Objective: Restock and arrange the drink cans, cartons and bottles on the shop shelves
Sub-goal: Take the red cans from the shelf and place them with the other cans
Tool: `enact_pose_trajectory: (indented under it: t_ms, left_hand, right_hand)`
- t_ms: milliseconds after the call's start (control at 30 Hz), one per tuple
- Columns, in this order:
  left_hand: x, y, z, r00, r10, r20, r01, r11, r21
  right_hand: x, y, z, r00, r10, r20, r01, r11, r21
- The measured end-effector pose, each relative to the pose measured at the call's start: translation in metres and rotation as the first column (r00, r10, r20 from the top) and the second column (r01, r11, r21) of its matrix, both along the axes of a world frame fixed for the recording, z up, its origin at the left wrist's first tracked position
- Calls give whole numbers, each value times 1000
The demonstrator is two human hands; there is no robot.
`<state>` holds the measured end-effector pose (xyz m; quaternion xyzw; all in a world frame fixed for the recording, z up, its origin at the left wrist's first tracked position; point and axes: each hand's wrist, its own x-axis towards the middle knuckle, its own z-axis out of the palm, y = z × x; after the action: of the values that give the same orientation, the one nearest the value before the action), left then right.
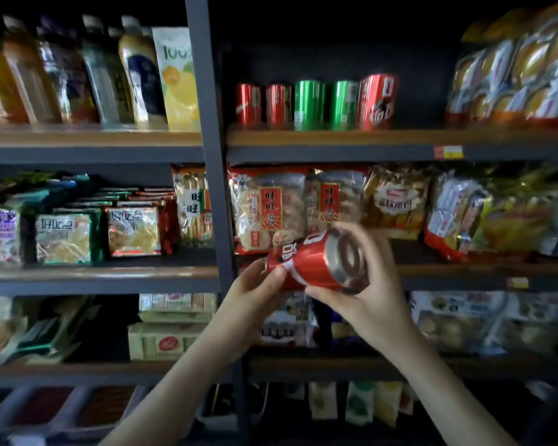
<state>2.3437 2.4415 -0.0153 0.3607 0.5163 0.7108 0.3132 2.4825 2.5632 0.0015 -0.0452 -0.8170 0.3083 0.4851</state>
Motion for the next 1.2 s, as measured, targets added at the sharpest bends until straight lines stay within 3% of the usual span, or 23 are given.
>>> enact_pose_trajectory:
  t_ms: [67,233,367,467,567,633,700,767,833,867,900,967,1067,1133,1200]
  left_hand:
    - [-3,-3,-23,983,-43,176,39,999,30]
    - [-20,-21,-64,892,-168,420,193,981,-19]
    - [-31,-41,-88,858,-195,476,245,968,-45]
    - [-37,-48,-97,866,-154,475,200,979,-49]
    - [-41,-49,-93,956,23,292,15,992,-128]
    - [-39,-49,-84,997,73,38,-64,978,-200]
    - [-37,-49,-76,962,120,-244,-180,954,-239]
    - [-39,-49,-69,880,166,-445,-293,927,-234]
    - [-43,-50,-62,862,128,-491,-254,946,-200]
    - [-44,-51,-57,873,79,-481,-182,968,-173]
    - [-44,-51,-54,872,24,-489,-103,985,-135]
    - [-43,-50,-46,781,-53,-622,10,997,-73]
    - [-47,-45,-43,462,-59,-885,48,998,-42]
    - [-50,-38,-43,286,-39,-958,38,999,-29]
    - [-48,-27,-47,152,-2,-988,32,999,3]
  right_hand:
    - [-1,-10,-22,999,0,55,-2,999,32]
    - [-11,-21,-48,967,71,243,-80,996,29]
    - [-22,-31,-58,889,66,454,-135,983,121]
    - [-29,-39,-65,869,-139,475,-35,940,339]
    - [-42,-47,-82,847,-363,390,38,772,635]
    - [-50,-53,-95,827,-410,386,47,733,678]
    - [-54,-56,-105,821,-436,369,106,751,651]
    - [-54,-58,-108,862,-338,377,146,879,454]
    - [-52,-57,-97,916,-79,393,98,995,-28]
    - [-50,-56,-91,934,68,351,47,950,-310]
    - [-49,-55,-85,947,192,259,-15,829,-559]
    - [-48,-52,-76,952,307,11,-152,500,-853]
    - [-43,-41,-62,916,314,-249,-284,70,-956]
    - [-39,-37,-56,889,335,-312,-293,-108,-950]
    - [-35,-34,-57,869,362,-337,-278,-208,-938]
